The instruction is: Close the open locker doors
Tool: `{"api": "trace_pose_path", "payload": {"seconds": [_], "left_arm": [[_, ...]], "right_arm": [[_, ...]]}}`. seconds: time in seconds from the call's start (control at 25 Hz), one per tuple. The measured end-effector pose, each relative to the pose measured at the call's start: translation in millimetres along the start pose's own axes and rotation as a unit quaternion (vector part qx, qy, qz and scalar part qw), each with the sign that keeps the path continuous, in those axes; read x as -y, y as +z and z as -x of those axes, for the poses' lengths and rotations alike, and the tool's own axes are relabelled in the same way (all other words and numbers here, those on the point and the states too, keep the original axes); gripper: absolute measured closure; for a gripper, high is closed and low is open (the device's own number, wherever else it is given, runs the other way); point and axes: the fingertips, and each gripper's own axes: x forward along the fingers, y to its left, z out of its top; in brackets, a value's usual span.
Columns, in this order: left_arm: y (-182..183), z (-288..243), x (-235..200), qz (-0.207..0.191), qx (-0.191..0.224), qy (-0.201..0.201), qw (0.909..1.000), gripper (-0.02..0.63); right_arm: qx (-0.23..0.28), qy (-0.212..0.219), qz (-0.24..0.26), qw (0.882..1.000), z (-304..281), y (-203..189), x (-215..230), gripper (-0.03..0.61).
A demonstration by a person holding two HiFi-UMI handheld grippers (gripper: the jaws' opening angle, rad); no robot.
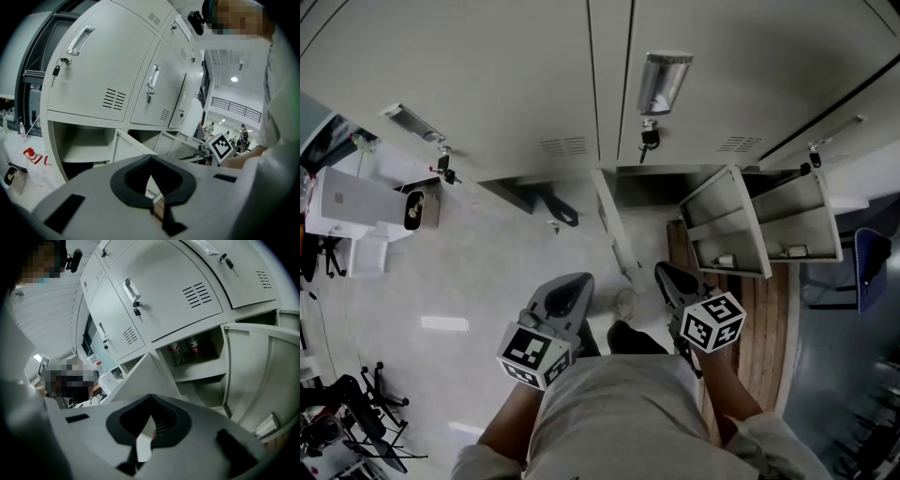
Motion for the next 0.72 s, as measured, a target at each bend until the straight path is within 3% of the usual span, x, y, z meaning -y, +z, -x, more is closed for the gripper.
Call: {"api": "trace_pose_path", "payload": {"seconds": [0.72], "left_arm": [[-10.3,17.7,-25.4,0.001,-0.012,-0.012,0.9999,0.598]], "right_arm": [[0.002,-0.013,-0.009,1.0,-17.6,-7.7,-21.0,0.554]]}}
